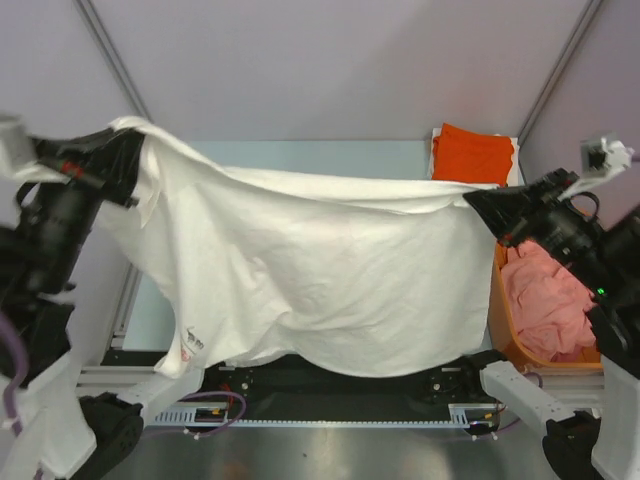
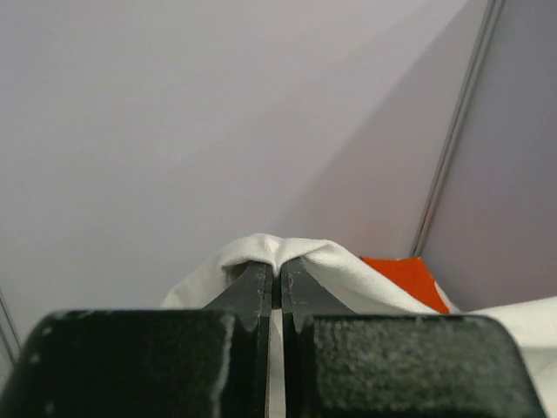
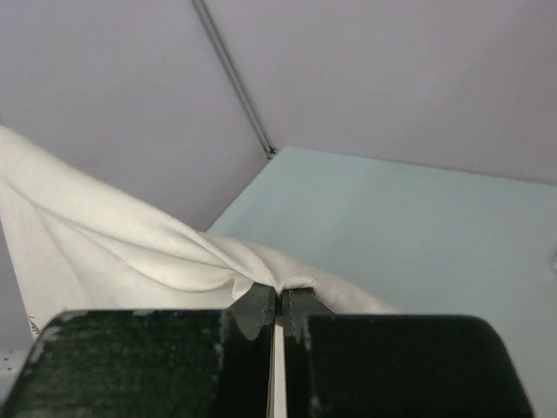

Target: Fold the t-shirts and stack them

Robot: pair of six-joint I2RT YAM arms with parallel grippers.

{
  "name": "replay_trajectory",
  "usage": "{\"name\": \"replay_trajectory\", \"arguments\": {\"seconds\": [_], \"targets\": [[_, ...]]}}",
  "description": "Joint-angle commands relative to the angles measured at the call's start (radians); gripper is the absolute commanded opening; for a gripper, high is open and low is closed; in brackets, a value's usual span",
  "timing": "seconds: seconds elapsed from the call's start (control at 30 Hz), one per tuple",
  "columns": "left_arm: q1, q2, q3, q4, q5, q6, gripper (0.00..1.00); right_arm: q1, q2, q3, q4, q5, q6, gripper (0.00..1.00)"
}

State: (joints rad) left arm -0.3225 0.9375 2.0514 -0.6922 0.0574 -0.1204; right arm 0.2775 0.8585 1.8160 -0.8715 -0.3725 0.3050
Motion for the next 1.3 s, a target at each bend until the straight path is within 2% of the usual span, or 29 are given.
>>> {"name": "replay_trajectory", "arguments": {"seconds": [0.0, 0.1, 0.17, 0.2, 0.23, 0.27, 0.3, 0.33, 0.37, 0.4, 0.43, 0.47, 0.5, 0.53, 0.57, 0.63, 0.7, 0.83, 1.0, 1.2, 1.23, 1.27], "targets": [[-0.003, 0.171, -0.016, 0.011, -0.016, 0.07, 0.0, -0.004, 0.117, -0.059, -0.037, 0.136, 0.012, 0.0], [0.034, 0.305, -0.062, 0.028, 0.08, 0.094, 0.0, -0.006, 0.239, -0.151, 0.009, 0.243, 0.028, 0.0], [0.066, 0.462, -0.074, 0.037, 0.145, 0.099, 0.0, -0.023, 0.313, -0.197, 0.058, 0.273, 0.042, 0.0], [0.091, 0.606, -0.07, 0.039, 0.175, 0.097, 0.0, -0.043, 0.412, -0.242, 0.101, 0.299, 0.058, 0.0], [0.102, 0.607, -0.069, 0.046, 0.156, 0.097, 0.0, -0.058, 0.463, -0.263, 0.129, 0.306, 0.065, 0.0], [0.115, 0.791, -0.042, 0.048, 0.144, 0.084, 0.0, -0.073, 0.534, -0.277, 0.153, 0.32, 0.077, 0.0], [0.144, 0.898, -0.008, 0.042, 0.115, 0.061, 0.0, -0.087, 0.601, -0.282, 0.178, 0.351, 0.103, 0.0], [0.163, 1.011, 0.048, 0.007, 0.11, 0.02, 0.0, -0.119, 0.754, -0.268, 0.198, 0.34, 0.12, 0.0], [0.181, 1.324, 0.317, -0.083, 0.133, -0.075, 0.0, -0.133, 0.821, -0.241, 0.198, 0.325, 0.138, 0.09], [0.215, 1.438, 0.484, -0.21, 0.183, -0.115, 0.05, -0.141, 0.882, -0.213, 0.187, 0.289, 0.146, 0.45], [0.221, 1.452, 0.366, -0.161, 0.223, -0.143, 0.22, -0.138, 0.972, -0.154, 0.158, 0.276, 0.14, 0.62], [0.22, 1.454, 0.321, -0.142, 0.199, -0.16, 0.24, -0.13, 0.99, -0.138, 0.146, 0.287, 0.143, 0.77], [0.209, 1.443, 0.285, -0.12, 0.179, -0.153, 0.28, -0.124, 0.991, -0.136, 0.146, 0.312, 0.138, 0.99], [0.204, 1.424, 0.244, -0.093, 0.139, -0.147, 0.49, -0.117, 0.969, -0.165, 0.173, 0.319, 0.135, 1.0], [0.2, 1.399, 0.151, -0.064, 0.124, -0.14, 0.6, -0.109, 0.952, -0.184, 0.193, 0.322, 0.134, 1.0], [0.2, 1.322, 0.061, -0.023, 0.078, -0.143, 0.75, -0.107, 0.917, -0.227, 0.226, 0.33, 0.137, 1.0], [0.2, 1.252, 0.023, -0.023, 0.049, -0.147, 0.78, -0.101, 0.907, -0.251, 0.244, 0.311, 0.14, 1.0], [0.2, 1.1, -0.152, 0.002, -0.019, -0.143, 0.8, -0.066, 0.88, -0.308, 0.256, 0.323, 0.144, 1.0], [0.2, 0.925, -0.336, 0.02, -0.018, -0.169, 0.8, -0.058, 0.823, -0.449, 0.316, 0.313, 0.19, 1.0], [0.2, 0.66, -0.667, 0.02, -0.091, -0.274, 0.76, -0.061, 0.783, -0.569, 0.333, 0.336, 0.218, 1.0], [0.2, 0.623, -0.76, 0.014, -0.108, -0.294, 0.75, -0.064, 0.76, -0.617, 0.332, 0.346, 0.227, 1.0], [0.198, 0.535, -0.811, 0.01, -0.122, -0.345, 0.75, -0.075, 0.746, -0.642, 0.332, 0.363, 0.236, 1.0]]}}
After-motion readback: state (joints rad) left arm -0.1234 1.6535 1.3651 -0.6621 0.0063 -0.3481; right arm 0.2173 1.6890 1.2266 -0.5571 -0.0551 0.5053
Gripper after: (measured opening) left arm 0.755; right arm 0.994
